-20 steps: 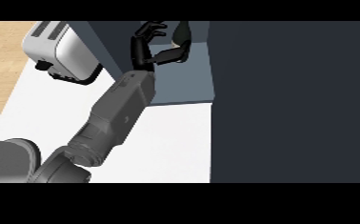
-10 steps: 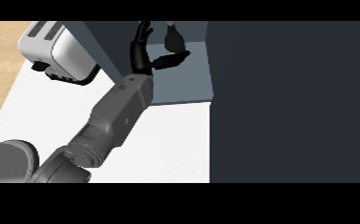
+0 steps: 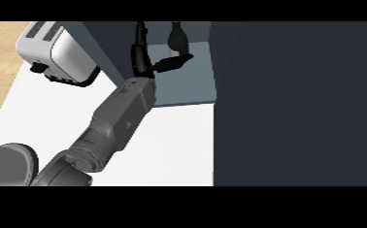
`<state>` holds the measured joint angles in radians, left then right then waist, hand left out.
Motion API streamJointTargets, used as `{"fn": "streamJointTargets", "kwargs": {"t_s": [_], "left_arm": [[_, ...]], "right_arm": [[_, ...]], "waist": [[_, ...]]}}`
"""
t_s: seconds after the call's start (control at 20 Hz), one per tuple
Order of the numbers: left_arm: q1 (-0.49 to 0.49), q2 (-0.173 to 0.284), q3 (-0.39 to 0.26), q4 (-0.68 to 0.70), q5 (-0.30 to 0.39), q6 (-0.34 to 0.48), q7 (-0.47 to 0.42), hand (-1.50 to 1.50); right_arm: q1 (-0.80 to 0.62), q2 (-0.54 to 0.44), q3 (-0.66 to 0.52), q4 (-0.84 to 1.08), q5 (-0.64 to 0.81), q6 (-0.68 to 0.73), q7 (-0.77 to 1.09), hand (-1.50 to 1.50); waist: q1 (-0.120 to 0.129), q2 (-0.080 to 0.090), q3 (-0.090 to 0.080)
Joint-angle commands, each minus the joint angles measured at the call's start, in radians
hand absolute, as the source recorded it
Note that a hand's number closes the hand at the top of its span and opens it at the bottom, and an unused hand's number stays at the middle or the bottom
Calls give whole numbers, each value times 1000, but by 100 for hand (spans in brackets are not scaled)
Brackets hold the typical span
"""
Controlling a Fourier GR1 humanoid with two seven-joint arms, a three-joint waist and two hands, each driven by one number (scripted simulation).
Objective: Pick up the wine, place it into the cabinet and close the cabinet
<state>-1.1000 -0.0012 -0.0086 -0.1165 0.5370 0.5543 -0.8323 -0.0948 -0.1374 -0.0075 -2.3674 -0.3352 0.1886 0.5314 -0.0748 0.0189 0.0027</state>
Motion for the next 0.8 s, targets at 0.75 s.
{"fn": "streamJointTargets", "kwargs": {"t_s": [0.75], "left_arm": [[40,1,-4,2,-22,-146,-35,-150]], "right_arm": [[74,6,10,-102,-32,7,18,-150]], "waist": [[18,-5,-3]]}}
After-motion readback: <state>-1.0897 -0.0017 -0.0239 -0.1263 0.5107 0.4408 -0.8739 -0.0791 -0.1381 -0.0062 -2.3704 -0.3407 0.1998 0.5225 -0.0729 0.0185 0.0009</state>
